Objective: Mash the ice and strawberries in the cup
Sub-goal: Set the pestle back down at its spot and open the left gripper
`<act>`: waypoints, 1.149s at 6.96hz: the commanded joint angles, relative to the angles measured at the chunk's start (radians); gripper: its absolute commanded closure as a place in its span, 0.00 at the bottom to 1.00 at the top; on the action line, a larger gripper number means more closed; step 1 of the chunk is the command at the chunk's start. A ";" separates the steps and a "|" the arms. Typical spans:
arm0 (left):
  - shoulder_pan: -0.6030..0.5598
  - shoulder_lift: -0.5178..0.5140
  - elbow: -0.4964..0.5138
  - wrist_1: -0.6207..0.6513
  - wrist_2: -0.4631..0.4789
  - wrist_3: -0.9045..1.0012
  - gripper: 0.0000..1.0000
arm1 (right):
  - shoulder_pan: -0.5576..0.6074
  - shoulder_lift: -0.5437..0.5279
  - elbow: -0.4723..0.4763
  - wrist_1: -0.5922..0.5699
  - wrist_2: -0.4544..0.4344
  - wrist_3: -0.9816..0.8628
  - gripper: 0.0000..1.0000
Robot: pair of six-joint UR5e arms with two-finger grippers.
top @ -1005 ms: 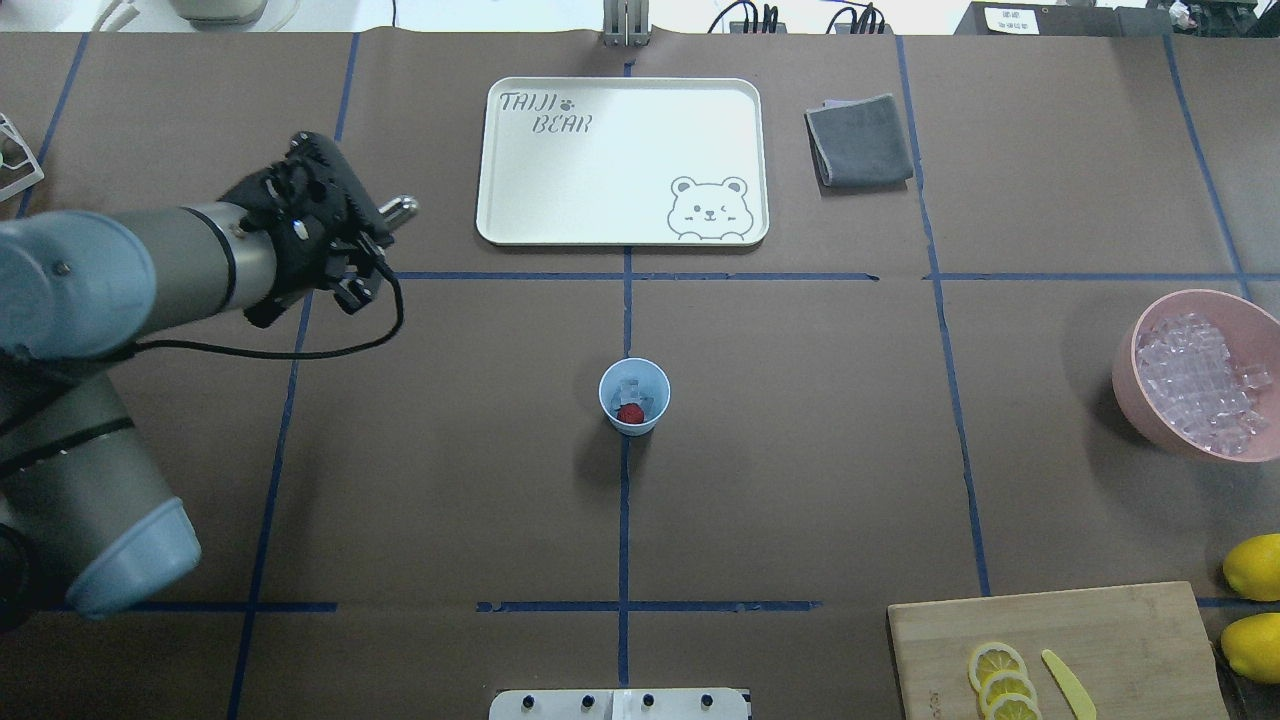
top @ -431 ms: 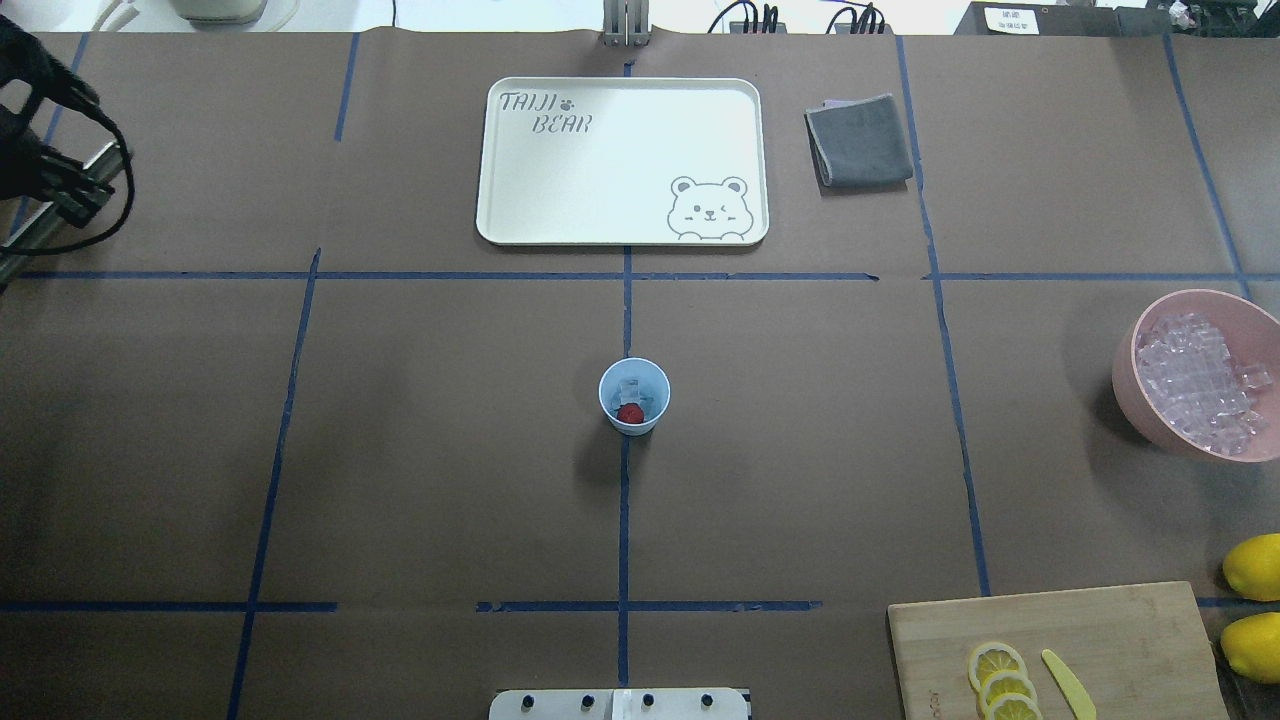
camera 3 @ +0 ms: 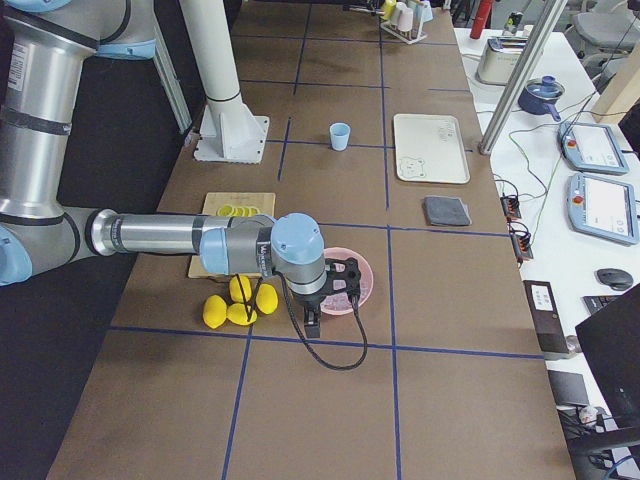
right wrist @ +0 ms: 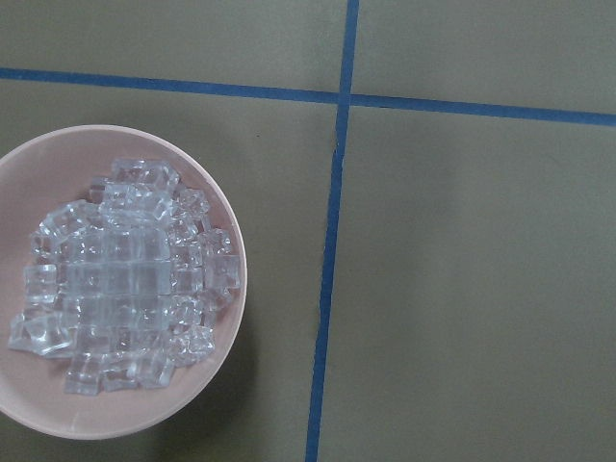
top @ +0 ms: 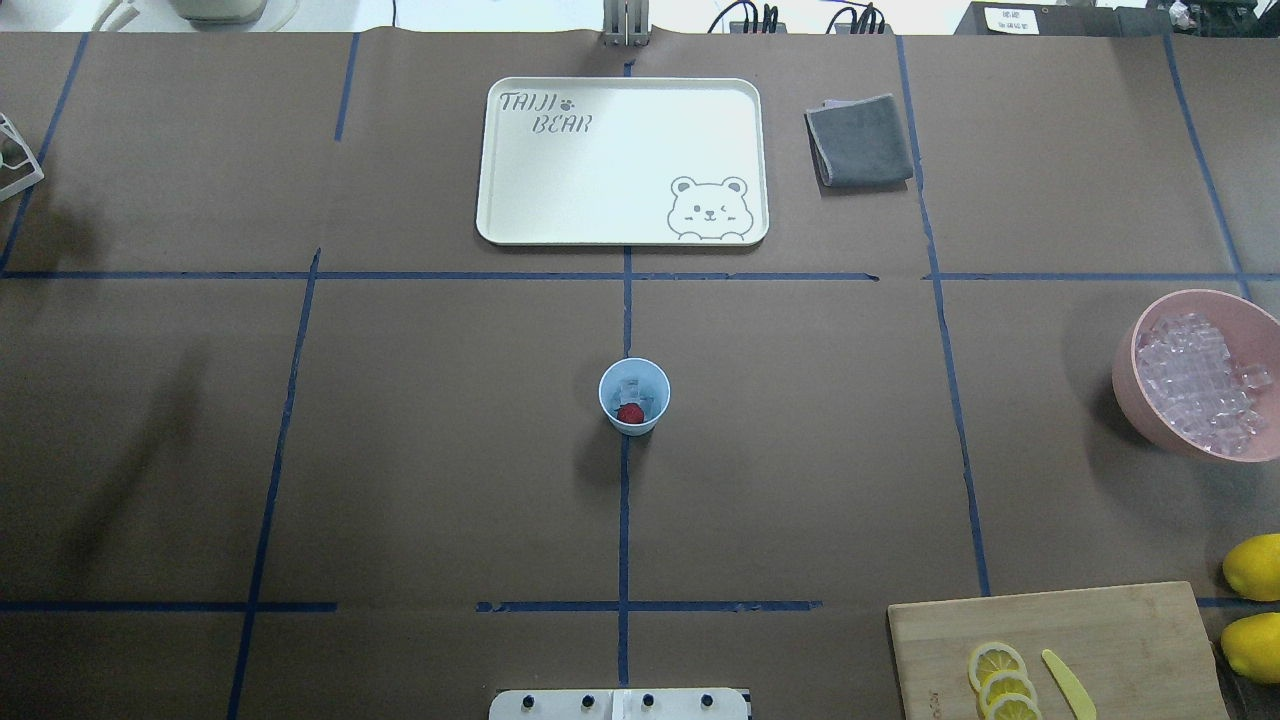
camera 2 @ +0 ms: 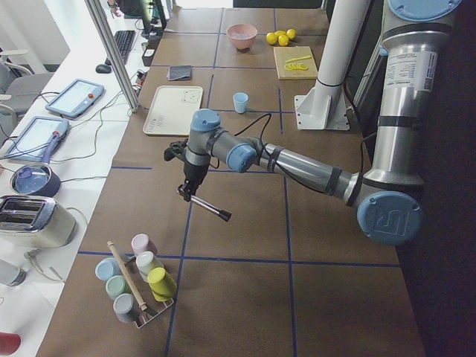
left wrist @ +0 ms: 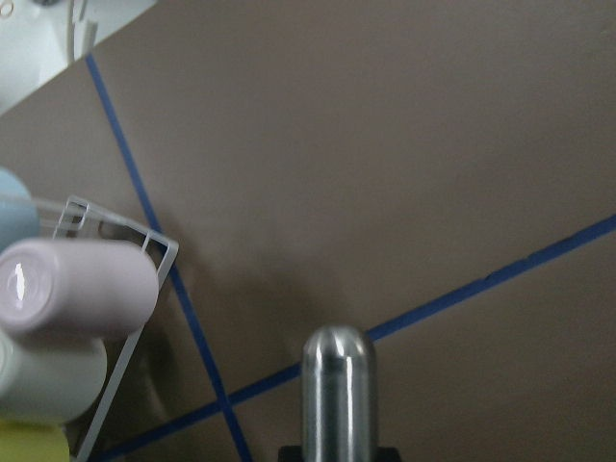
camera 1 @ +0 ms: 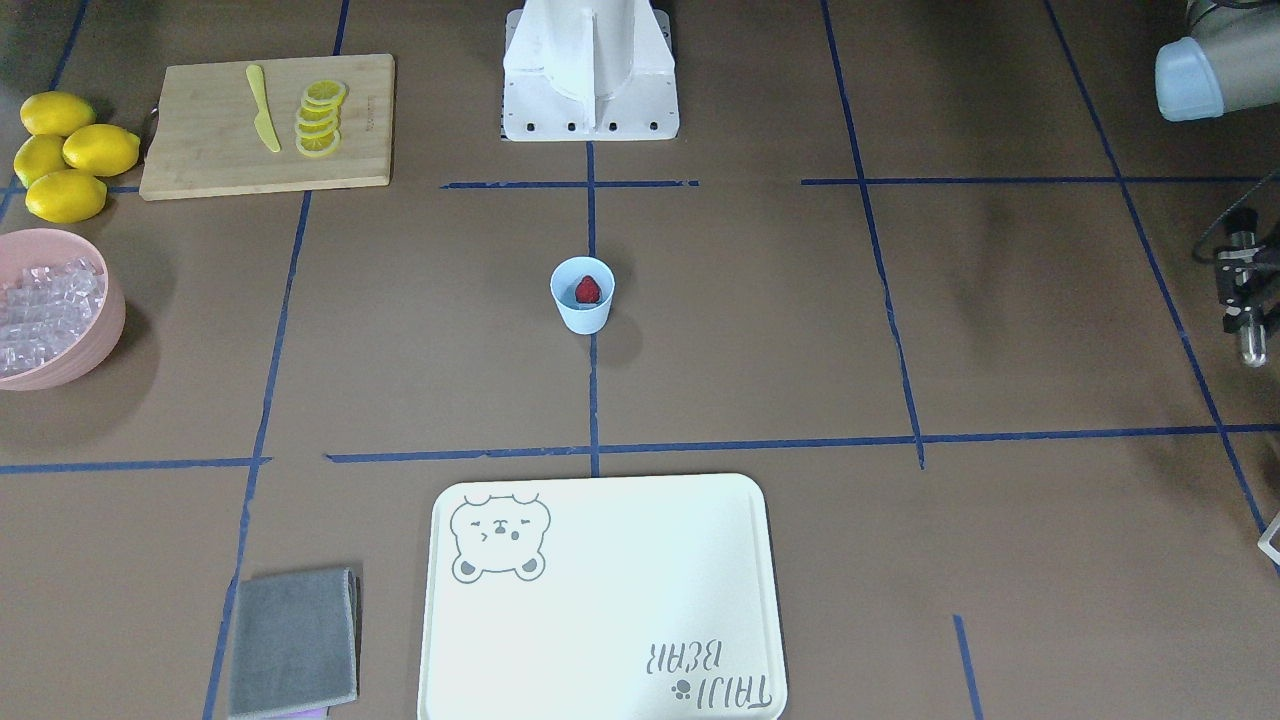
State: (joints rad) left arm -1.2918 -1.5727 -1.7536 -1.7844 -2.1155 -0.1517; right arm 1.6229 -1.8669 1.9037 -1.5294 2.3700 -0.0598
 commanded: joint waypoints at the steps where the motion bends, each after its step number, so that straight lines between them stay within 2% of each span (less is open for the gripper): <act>1: -0.024 0.048 0.017 -0.010 -0.050 -0.207 0.97 | 0.000 0.000 0.000 0.000 0.000 0.000 0.00; 3: -0.003 0.062 0.026 -0.059 -0.050 -0.366 0.96 | 0.000 0.000 0.000 0.000 0.000 0.000 0.00; 5: 0.112 0.097 0.061 -0.197 -0.037 -0.469 0.96 | 0.000 0.000 -0.002 0.000 0.000 0.000 0.00; 8: 0.228 0.095 0.231 -0.445 -0.034 -0.515 0.96 | 0.000 0.000 -0.002 0.000 0.000 0.000 0.00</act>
State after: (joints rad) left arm -1.1075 -1.4768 -1.5784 -2.1434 -2.1506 -0.6455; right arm 1.6229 -1.8668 1.9022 -1.5294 2.3700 -0.0598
